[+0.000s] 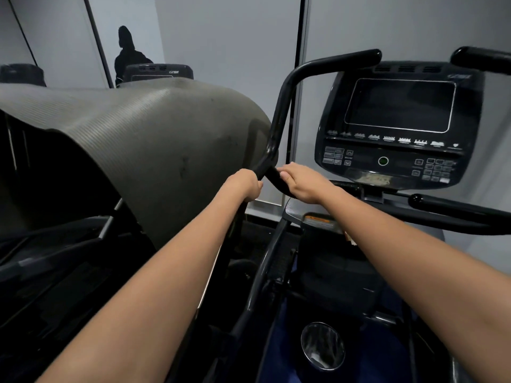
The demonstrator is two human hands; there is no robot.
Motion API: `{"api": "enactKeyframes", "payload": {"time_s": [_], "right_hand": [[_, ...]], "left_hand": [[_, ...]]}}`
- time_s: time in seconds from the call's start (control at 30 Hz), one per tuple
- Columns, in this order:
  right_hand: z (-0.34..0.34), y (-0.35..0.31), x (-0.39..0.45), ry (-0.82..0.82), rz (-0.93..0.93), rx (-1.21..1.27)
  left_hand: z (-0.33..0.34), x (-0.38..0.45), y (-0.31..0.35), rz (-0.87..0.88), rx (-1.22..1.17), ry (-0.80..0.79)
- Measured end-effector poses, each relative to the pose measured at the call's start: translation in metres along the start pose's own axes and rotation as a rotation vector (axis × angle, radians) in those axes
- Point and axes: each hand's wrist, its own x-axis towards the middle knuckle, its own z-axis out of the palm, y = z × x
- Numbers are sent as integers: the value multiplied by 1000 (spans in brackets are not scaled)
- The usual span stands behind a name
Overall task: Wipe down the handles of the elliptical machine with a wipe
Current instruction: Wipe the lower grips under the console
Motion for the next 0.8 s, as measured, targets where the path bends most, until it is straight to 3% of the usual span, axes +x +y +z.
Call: {"api": "enactKeyframes", "payload": {"time_s": [0.17, 0.3, 0.4, 0.47, 0.63, 0.73, 0.8], "right_hand": [[-5, 17, -10, 3, 67, -25], [-2, 34, -16, 16, 98, -88], [2, 49, -16, 23, 110, -105], [5, 55, -16, 36, 104, -132], [10, 66, -14, 67, 73, -214], [10, 72, -12, 76, 83, -227], [10, 76, -10, 74, 98, -231]], "left_hand": [[-5, 4, -16, 54, -365, -48], [-2, -9, -33, -36, -866, -210], [9, -19, -44, -19, -976, -228], [21, -23, -42, 41, -788, -47], [50, -33, -14, 41, -34, 434], [48, -24, -4, 58, 284, 526], [39, -17, 2, 55, 345, 458]]}}
